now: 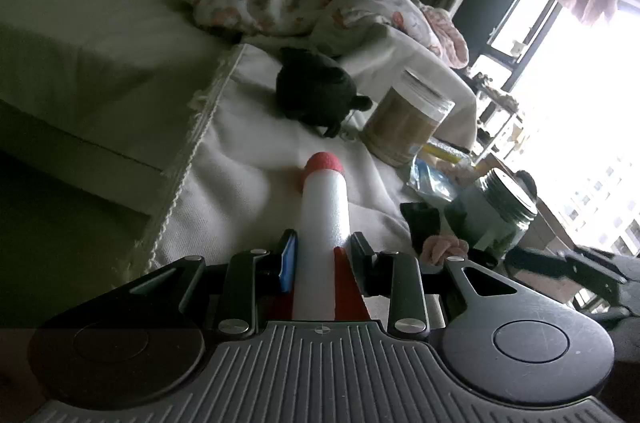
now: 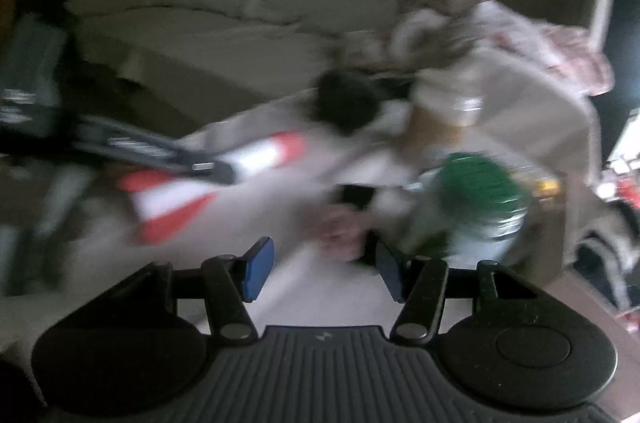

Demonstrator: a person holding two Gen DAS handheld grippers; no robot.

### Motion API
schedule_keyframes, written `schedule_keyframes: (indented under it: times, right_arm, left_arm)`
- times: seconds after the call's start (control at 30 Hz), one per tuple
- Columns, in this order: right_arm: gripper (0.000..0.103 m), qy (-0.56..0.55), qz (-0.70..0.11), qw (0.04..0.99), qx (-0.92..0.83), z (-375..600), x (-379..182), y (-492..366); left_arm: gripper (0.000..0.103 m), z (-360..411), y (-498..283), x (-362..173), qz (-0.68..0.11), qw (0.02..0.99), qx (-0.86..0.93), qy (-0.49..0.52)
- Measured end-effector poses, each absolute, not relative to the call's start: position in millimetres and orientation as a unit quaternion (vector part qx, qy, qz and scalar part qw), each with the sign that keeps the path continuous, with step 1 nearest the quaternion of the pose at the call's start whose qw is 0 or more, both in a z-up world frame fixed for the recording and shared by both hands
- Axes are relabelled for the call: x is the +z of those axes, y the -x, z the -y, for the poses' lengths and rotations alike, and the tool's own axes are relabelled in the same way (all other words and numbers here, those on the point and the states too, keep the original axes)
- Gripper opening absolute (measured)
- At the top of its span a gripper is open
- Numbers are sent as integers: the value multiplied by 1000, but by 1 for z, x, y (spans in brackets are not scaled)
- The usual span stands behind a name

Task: Organize soft objects
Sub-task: 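Grasp the red-and-white rocket toy with the left gripper, then grasp the pink rose with black ribbon with the right gripper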

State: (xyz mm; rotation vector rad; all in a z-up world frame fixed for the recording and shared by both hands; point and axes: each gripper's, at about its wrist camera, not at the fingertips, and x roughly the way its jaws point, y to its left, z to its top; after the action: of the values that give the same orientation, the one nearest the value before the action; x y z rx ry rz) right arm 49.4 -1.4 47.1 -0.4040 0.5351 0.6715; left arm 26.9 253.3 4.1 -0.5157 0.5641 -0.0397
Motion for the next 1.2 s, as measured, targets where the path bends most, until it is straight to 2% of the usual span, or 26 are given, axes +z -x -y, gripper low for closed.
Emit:
schedule_keyframes:
  times: [0.17,0.4,0.5,0.63,0.77,0.93,1.07,1.2]
  right_arm:
    - [65,275,-221,880,318,-23,40,-56]
    - [65,288,-279,863,309,-59,32,-86]
    - [65,263,-299,863,310,-52,30,-82]
    - [75,177,-340,846,372,-23,45,-75]
    - [75,121,-346,828,425,1,62,-55]
    - [80,171,-299,852,395,13,60,-37]
    - [80,189,-300,854,381,12,53,-42]
    - [80,157,-316,859,372,8,50,-58]
  left_arm:
    - [34,-254,-27,4,-273,926,-21,259]
    - [34,-259,-25,1,-269,922,-24,277]
    - [34,-260,-25,0,-268,921,-25,282]
    - [34,-261,-25,0,-268,921,-25,283]
    - [34,-261,-25,0,-268,920,-25,284]
    - [34,-261,-25,0,-268,921,-25,283]
    - [34,-261,-25,0,-268,920,-25,284]
    - [34,-261,-25,0,-268,920,-25,284]
